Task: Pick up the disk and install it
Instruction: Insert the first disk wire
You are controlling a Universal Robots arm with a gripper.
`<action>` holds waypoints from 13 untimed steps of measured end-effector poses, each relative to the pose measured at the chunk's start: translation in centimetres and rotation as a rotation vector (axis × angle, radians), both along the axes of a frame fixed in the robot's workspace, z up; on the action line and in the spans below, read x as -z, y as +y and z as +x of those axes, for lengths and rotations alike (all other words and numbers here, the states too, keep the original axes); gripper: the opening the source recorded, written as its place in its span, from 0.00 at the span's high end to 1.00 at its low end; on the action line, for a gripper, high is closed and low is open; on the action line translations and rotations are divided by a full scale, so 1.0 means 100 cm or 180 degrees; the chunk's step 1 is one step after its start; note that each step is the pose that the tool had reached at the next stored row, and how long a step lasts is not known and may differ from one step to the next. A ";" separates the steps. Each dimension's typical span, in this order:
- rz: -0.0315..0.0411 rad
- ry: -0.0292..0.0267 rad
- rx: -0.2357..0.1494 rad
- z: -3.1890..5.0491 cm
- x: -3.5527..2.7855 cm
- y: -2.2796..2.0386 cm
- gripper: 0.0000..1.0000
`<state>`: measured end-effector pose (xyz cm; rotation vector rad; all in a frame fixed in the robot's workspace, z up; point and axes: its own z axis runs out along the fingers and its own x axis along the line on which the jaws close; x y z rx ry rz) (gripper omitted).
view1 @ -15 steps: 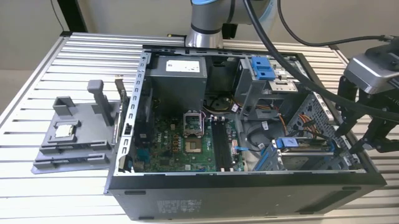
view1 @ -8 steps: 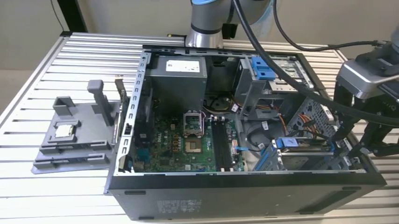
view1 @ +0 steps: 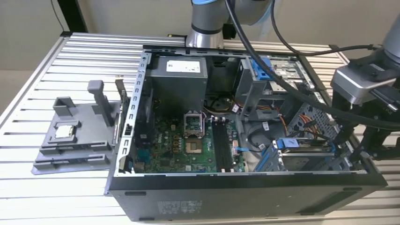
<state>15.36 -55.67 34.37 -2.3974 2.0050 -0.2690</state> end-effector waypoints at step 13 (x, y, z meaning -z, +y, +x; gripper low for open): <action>-0.0050 -0.0015 0.0000 -0.0033 0.0029 0.0033 1.00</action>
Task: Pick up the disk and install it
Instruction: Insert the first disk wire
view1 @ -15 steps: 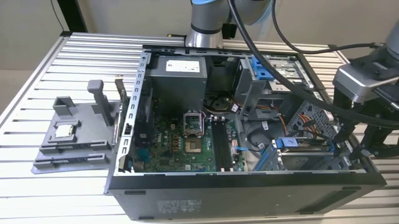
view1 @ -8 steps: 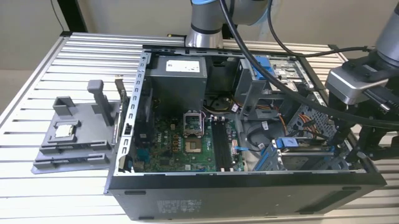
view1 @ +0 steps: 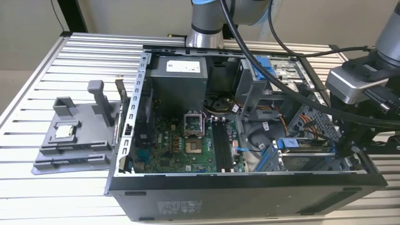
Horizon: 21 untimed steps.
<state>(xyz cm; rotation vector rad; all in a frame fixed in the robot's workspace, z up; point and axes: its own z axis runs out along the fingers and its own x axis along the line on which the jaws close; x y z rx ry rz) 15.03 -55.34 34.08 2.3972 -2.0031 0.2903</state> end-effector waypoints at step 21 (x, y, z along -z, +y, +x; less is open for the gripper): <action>0.0176 0.0024 0.0086 -0.0129 -0.0093 0.0000 1.00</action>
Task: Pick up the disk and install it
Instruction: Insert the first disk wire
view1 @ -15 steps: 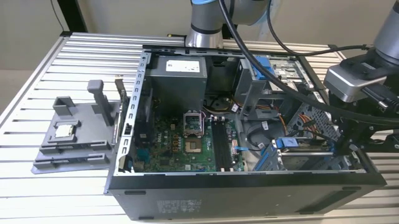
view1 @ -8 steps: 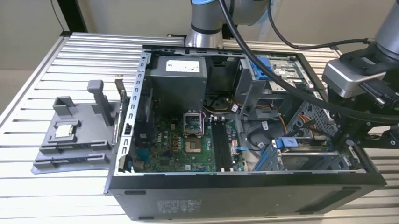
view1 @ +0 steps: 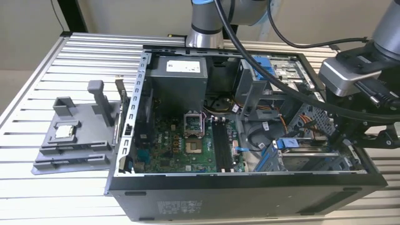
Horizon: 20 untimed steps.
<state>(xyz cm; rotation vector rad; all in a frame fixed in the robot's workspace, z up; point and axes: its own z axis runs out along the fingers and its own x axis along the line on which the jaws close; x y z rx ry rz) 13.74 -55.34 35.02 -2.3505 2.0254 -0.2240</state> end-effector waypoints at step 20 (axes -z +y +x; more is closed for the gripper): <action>0.0239 0.0505 0.0012 -0.0012 0.0001 0.0097 1.00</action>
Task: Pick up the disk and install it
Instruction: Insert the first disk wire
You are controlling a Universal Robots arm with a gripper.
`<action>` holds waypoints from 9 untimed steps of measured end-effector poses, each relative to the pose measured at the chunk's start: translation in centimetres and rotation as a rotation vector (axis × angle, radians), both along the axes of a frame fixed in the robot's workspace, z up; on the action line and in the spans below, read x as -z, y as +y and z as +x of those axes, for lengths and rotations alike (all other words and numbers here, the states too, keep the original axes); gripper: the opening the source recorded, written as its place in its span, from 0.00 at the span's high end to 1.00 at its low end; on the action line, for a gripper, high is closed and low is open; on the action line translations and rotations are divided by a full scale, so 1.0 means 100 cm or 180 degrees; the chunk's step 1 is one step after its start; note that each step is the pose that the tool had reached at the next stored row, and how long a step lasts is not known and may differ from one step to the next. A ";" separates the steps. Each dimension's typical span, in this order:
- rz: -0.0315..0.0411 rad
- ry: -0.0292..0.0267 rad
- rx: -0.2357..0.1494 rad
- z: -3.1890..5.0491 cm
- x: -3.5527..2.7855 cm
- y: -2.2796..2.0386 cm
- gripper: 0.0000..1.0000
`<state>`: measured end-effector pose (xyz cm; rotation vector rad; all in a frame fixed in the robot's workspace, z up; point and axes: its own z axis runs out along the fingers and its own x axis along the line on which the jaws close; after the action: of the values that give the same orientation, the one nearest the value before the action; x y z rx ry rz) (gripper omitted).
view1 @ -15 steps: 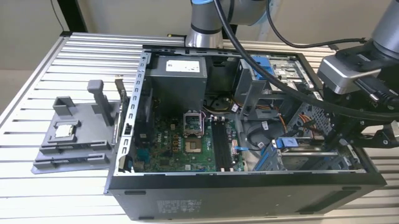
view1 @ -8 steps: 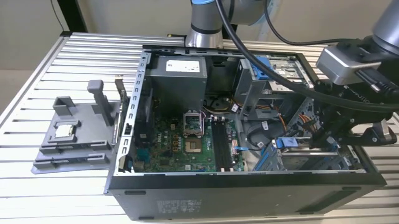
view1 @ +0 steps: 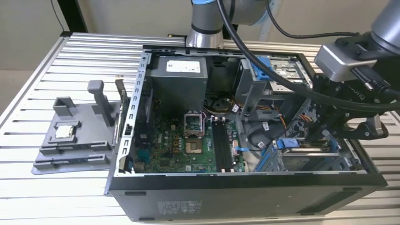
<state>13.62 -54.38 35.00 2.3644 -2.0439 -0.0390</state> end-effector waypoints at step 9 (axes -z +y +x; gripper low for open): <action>0.0125 0.0042 0.0169 0.0009 0.0002 -0.0001 1.00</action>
<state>13.71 -54.38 34.98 2.3251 -2.1191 -0.0960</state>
